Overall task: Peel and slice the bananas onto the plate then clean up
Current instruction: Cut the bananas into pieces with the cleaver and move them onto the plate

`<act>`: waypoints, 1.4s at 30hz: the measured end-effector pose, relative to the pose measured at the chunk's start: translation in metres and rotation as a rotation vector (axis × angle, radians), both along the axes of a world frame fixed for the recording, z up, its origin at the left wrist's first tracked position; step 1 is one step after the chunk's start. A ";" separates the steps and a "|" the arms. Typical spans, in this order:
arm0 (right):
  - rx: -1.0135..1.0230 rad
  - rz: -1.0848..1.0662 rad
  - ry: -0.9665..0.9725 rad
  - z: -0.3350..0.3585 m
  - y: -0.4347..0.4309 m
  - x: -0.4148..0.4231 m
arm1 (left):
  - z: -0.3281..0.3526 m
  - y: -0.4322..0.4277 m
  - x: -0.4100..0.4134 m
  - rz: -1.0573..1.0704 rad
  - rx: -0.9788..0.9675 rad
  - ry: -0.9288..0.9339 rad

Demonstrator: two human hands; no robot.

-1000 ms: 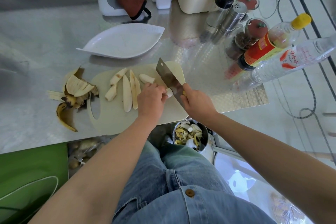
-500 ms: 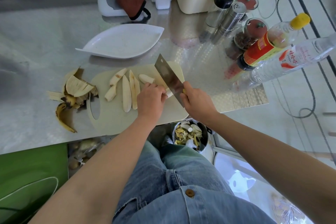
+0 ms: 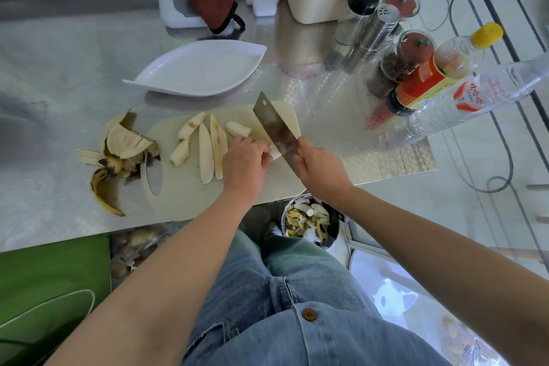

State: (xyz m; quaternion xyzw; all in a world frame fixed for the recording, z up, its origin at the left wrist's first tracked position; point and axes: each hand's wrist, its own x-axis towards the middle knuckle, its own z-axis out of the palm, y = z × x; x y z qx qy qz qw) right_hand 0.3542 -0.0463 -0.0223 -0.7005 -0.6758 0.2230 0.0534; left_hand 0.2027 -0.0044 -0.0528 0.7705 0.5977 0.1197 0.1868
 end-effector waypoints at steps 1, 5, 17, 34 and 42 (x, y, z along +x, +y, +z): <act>0.013 -0.008 0.017 0.001 0.001 0.000 | 0.000 0.000 -0.001 0.000 -0.002 0.000; 0.006 -0.004 0.036 0.003 0.005 0.000 | 0.000 0.000 0.000 0.004 -0.003 0.009; -0.054 0.021 -0.030 -0.003 -0.002 -0.002 | 0.002 -0.001 0.002 0.007 0.005 0.009; 0.006 -0.003 0.050 -0.001 0.003 0.000 | 0.001 -0.001 0.001 0.014 0.005 0.015; -0.037 -0.002 0.001 -0.006 -0.004 -0.001 | -0.001 0.000 0.001 0.022 -0.006 -0.008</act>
